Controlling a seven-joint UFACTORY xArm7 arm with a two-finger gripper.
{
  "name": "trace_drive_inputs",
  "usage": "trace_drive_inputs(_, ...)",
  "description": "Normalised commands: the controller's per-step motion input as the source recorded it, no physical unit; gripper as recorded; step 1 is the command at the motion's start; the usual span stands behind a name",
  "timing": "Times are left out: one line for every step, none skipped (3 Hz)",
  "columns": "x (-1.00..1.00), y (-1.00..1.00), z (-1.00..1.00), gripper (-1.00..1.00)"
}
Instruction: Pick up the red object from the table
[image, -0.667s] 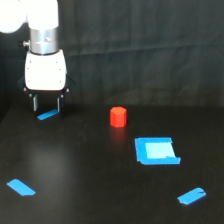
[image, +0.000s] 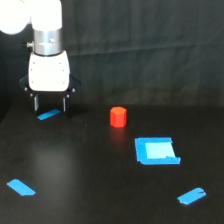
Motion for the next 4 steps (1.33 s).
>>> trace_drive_inputs(0.62,-0.12,-0.03,0.97)
trace_drive_inputs(0.72,-0.05,-0.26,1.0)
trace_drive_inputs(0.96,0.0,-0.34,0.93)
trace_drive_inputs(0.82,0.01,-0.52,1.0)
